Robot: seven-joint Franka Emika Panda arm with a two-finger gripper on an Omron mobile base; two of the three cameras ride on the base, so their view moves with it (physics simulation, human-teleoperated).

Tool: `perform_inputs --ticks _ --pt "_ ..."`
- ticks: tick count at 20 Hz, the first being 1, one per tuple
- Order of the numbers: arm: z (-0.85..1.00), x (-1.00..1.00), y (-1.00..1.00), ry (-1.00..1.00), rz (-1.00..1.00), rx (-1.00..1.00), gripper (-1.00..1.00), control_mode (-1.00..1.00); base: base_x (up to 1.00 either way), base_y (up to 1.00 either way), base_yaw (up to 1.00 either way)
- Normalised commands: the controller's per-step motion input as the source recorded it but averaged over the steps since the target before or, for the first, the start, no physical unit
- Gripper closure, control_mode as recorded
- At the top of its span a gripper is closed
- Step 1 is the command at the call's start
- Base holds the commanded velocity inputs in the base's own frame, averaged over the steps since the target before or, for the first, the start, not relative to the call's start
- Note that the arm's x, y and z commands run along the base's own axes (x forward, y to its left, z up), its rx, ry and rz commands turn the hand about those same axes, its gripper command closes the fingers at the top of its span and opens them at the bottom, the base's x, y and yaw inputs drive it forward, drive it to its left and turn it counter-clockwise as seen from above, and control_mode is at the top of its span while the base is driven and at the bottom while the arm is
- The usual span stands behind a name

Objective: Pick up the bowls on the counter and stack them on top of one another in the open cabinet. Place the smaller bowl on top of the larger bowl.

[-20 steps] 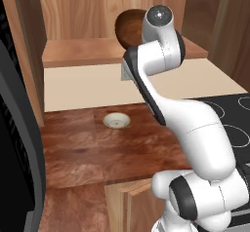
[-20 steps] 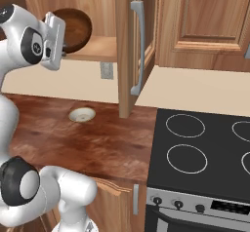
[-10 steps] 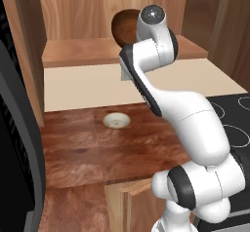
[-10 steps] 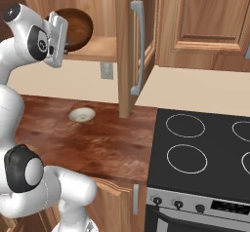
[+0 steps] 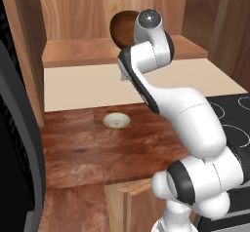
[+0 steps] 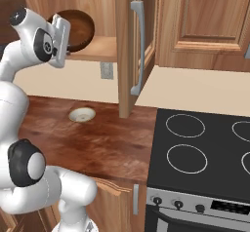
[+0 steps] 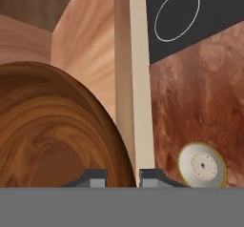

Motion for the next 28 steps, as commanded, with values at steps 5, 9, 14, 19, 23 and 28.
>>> perform_inputs --ticks 5,9,14,19,23,28 --pt "-0.10 0.23 0.04 -0.04 0.00 0.02 1.00 -1.00 0.00 0.00 0.00" --pt "-0.13 0.22 0.05 -0.03 0.00 0.02 1.00 -1.00 0.00 0.00 0.00" --pt "-0.15 0.16 0.04 -0.02 0.00 0.02 1.00 -1.00 0.00 0.00 0.00" --pt "-0.11 0.21 0.05 -0.01 0.00 0.02 1.00 -1.00 0.00 0.00 0.00" --pt "-0.09 0.18 0.12 0.00 0.00 0.00 1.00 -1.00 0.00 0.00 0.00" --pt "-0.03 0.12 0.19 -0.01 -0.01 0.00 -1.00 -1.00 0.00 0.00 0.00"
